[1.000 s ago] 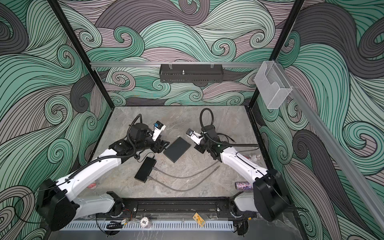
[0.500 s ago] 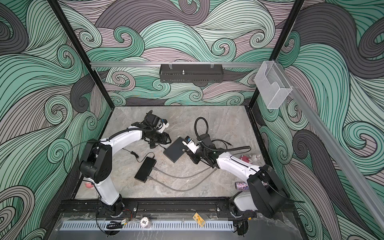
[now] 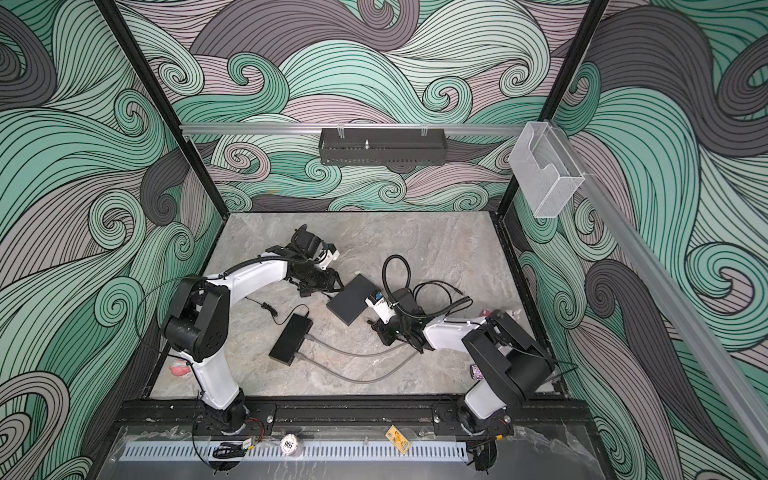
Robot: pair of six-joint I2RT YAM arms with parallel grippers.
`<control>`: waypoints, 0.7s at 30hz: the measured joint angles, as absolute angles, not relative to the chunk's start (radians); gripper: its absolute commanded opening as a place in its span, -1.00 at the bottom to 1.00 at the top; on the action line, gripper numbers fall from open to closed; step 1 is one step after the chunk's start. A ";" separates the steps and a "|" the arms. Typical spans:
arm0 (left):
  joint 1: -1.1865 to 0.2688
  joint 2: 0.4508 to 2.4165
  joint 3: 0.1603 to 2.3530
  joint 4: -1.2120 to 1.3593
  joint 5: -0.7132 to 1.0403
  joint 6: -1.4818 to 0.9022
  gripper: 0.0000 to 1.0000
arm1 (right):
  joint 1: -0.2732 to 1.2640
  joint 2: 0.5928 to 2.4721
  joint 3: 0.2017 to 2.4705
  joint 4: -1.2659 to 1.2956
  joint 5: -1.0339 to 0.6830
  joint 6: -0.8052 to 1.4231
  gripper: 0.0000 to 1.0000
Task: Insert the plug into the switch port
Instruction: 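Push the plug into the switch box port with the right gripper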
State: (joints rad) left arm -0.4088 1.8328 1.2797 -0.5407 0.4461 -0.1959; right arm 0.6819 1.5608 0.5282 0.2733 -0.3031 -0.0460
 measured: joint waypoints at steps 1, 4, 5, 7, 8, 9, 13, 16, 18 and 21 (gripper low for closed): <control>-0.409 1.837 1.280 -0.541 0.448 -0.196 -0.09 | 0.689 1.567 0.522 0.294 -0.300 -0.046 -1.00; -0.409 1.848 1.280 -0.543 0.453 -0.196 -0.10 | 0.699 1.585 0.512 0.346 -0.286 -0.046 -1.00; -0.409 1.852 1.280 -0.544 0.454 -0.196 -0.10 | 0.700 1.594 0.512 0.360 -0.278 -0.046 -1.00; -0.409 1.858 1.280 -0.548 0.454 -0.196 -0.10 | 0.702 1.608 0.512 0.383 -0.263 -0.046 -1.00; -0.409 1.861 1.280 -0.548 0.455 -0.196 -0.10 | 0.703 1.613 0.512 0.393 -0.253 -0.046 -1.00; -0.409 1.864 1.280 -0.548 0.456 -0.196 -0.11 | 0.705 1.617 0.512 0.402 -0.245 -0.046 -1.00; -0.409 1.872 1.280 -0.550 0.461 -0.196 -0.12 | 0.710 1.631 0.512 0.434 -0.218 -0.046 -1.00; -0.410 1.876 1.280 -0.550 0.466 -0.196 -0.13 | 0.713 1.637 0.512 0.452 -0.208 -0.046 -1.00; -0.414 1.879 1.280 -0.550 0.469 -0.196 -0.13 | 0.714 1.639 0.512 0.458 -0.205 -0.046 -1.00; -0.419 1.886 1.280 -0.551 0.472 -0.196 -0.12 | 0.714 1.645 0.512 0.467 -0.201 -0.046 -1.00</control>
State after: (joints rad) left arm -0.4191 1.8858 1.2797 -0.5510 0.4721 -0.1959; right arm 0.7136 1.6451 0.5117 0.4671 -0.2012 -0.0456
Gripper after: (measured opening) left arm 0.438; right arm 0.081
